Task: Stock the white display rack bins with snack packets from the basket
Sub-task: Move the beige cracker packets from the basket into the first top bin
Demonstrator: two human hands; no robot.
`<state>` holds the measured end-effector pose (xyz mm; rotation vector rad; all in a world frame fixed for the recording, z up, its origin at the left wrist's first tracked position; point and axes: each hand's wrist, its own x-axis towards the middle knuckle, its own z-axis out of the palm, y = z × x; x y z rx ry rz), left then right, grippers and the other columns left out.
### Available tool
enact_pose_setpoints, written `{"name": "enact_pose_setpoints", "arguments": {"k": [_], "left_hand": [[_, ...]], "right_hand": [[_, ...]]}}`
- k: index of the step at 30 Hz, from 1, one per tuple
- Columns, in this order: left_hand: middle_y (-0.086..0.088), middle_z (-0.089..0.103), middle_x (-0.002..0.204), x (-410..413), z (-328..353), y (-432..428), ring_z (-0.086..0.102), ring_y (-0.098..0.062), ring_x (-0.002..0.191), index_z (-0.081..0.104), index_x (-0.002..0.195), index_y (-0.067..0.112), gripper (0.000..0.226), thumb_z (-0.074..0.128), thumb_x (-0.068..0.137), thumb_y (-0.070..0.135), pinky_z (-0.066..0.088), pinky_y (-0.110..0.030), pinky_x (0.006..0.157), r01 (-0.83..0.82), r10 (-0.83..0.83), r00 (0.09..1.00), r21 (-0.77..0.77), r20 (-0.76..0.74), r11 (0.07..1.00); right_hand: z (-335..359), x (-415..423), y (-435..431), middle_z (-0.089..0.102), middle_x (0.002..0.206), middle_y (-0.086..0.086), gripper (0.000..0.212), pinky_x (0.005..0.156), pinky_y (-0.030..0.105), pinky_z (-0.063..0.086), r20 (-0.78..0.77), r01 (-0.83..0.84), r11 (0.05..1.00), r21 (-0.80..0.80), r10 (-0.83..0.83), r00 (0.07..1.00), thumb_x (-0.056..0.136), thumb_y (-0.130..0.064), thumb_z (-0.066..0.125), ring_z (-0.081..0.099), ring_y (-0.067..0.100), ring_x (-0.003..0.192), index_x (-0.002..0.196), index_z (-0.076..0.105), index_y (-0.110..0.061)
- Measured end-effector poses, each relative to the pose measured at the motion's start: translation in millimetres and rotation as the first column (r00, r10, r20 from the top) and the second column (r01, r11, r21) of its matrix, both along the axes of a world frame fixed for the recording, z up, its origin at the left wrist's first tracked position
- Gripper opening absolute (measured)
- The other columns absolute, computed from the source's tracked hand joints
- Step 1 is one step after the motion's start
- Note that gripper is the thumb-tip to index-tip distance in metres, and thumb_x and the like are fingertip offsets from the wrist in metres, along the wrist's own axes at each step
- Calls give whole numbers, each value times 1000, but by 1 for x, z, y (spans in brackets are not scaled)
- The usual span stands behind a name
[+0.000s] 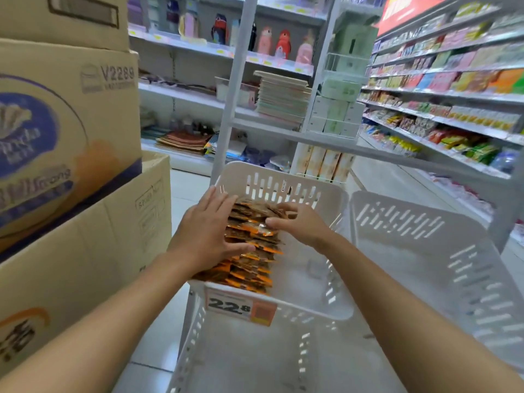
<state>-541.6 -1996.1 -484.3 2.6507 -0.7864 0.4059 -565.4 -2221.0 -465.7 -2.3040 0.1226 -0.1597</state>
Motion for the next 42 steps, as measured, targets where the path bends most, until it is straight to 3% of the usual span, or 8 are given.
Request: {"name": "enact_pose_setpoints", "arguments": {"k": [5,13,18,26,30,32,37,42], "left_hand": [[5,9,166,-4,2,0,-6,-13,153,10,158,24,113,57,71,80,19,-45,120,-11,11,1000,-4,12,1000],[7,17,164,-7,5,0,-3,-11,153,16,156,26,107,58,73,79,29,-47,116,-18,19,1000,-43,18,999],[6,18,164,-9,5,1,-4,-10,152,19,155,27,102,59,74,76,32,-47,114,-20,21,1000,-48,14,999],[6,22,163,-8,4,0,-3,-10,152,22,154,29,99,60,75,76,35,-48,112,-26,27,999,-45,21,999],[4,30,160,-4,1,-1,4,-16,153,33,150,28,90,59,77,74,24,-47,117,-12,16,998,-60,62,998],[1,34,157,-6,4,-1,11,-19,152,43,145,28,79,61,79,69,17,-46,119,-11,18,996,-83,87,997],[0,62,129,-68,19,-3,52,-22,124,62,127,21,54,75,81,47,41,-41,102,68,-78,997,-320,-19,945],[1,67,108,-177,-2,8,59,-20,102,67,112,18,36,78,82,33,49,-38,87,151,-200,974,-353,-105,923]], "right_hand": [[-6,4,4,59,113,-7,51,64,5,42,-8,-48,998,42,49,999,88,-36,71,54,-6,88,133,52,-20],[-8,10,14,60,125,4,41,80,19,50,10,-30,991,131,29,1000,94,-29,65,61,15,109,132,54,-18],[-4,4,12,57,110,-16,49,64,4,45,-30,-114,989,91,117,993,90,-33,70,58,-1,97,134,51,-22],[-16,13,18,52,135,1,67,92,26,50,50,-124,988,-87,129,990,87,-36,73,55,17,121,145,44,-21],[-18,-3,19,17,162,8,77,118,48,24,52,-10,989,-145,18,999,87,-47,69,16,28,148,152,30,-36],[-11,-19,23,20,161,11,73,118,47,21,119,24,986,-163,-4,993,86,-43,71,15,28,149,150,35,-35],[8,-99,44,55,125,0,54,99,29,43,289,68,992,-103,-36,957,83,-19,75,51,15,114,133,57,-23],[-13,-223,56,66,104,1,30,75,21,48,345,165,980,-109,-119,931,83,-6,69,63,15,78,112,69,-13]]}}
